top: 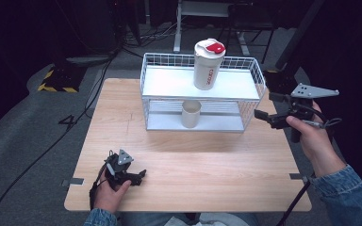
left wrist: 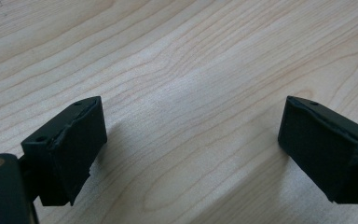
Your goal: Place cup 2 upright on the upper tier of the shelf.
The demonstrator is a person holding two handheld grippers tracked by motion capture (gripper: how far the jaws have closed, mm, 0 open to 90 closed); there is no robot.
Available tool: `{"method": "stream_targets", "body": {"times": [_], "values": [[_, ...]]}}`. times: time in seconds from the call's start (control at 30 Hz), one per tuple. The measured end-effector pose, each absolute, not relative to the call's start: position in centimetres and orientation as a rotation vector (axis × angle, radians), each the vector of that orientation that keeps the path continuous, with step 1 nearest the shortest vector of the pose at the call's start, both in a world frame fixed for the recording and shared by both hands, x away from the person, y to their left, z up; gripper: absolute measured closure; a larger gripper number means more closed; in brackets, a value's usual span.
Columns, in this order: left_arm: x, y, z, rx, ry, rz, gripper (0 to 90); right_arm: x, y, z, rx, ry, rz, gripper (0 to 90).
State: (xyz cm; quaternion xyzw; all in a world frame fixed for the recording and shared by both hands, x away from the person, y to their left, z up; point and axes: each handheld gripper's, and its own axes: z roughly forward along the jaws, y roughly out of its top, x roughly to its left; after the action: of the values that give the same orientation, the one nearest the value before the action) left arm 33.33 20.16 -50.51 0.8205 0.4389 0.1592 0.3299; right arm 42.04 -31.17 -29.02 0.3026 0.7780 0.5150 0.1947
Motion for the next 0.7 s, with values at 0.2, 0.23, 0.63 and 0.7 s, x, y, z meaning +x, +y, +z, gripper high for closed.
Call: {"method": "stream_targets", "body": {"times": [0.2,0.23,0.63,0.7], "values": [[33.4,20.2,-50.5,2.147,1.147,0.422,8.3,41.3,-32.0,-30.9,0.873,2.200,1.392,5.9],[33.4,20.2,-50.5,2.148,1.145,0.424,8.3,41.2,-32.1,-31.2,0.876,2.202,1.387,6.0],[33.4,20.1,-50.5,2.147,1.156,0.422,8.3,39.8,-33.0,-35.5,0.929,2.251,1.303,6.0],[33.4,20.1,-50.5,2.149,1.156,0.423,8.3,39.4,-33.1,-36.8,0.941,2.265,1.274,6.0]]}}
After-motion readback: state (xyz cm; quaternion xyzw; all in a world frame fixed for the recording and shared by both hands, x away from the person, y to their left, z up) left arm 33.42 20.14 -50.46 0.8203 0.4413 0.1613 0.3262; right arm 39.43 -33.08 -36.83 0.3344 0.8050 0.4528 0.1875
